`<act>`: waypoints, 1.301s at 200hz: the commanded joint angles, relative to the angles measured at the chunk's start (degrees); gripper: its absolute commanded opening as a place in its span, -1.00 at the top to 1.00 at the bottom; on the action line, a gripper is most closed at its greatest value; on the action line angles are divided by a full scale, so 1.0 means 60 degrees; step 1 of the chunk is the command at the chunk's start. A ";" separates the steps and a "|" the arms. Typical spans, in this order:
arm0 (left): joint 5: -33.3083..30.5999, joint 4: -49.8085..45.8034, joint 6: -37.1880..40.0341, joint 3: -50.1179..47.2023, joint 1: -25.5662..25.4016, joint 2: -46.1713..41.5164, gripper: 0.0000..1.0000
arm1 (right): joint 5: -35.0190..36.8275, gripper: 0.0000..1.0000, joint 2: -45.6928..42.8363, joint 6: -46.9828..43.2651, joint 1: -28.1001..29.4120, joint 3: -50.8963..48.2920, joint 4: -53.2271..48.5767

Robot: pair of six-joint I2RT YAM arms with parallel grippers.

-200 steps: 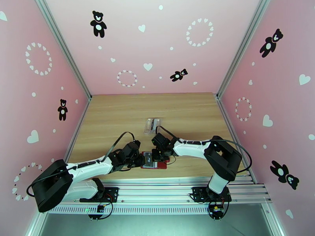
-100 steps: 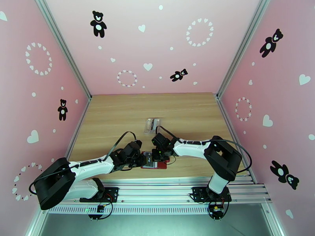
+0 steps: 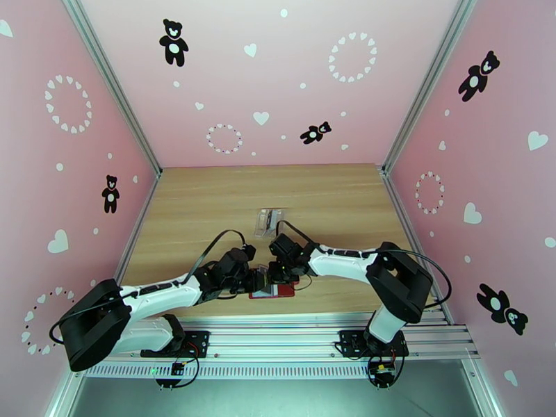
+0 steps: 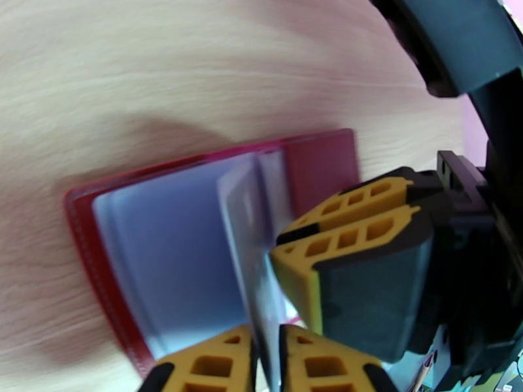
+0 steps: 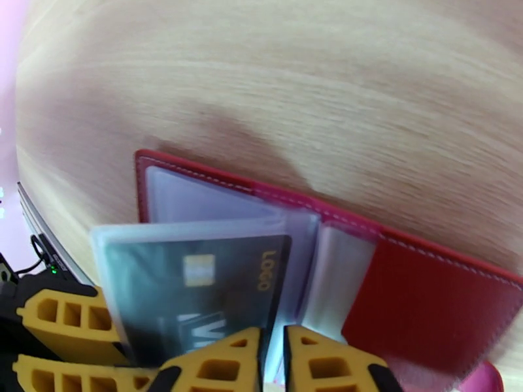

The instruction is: Put the credit cards into the card holder

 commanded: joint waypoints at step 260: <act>-0.0767 -0.2835 0.1530 0.2653 0.0942 0.0054 -0.03 | 0.1012 0.18 -0.2559 -0.1863 -0.2325 0.0604 -0.2994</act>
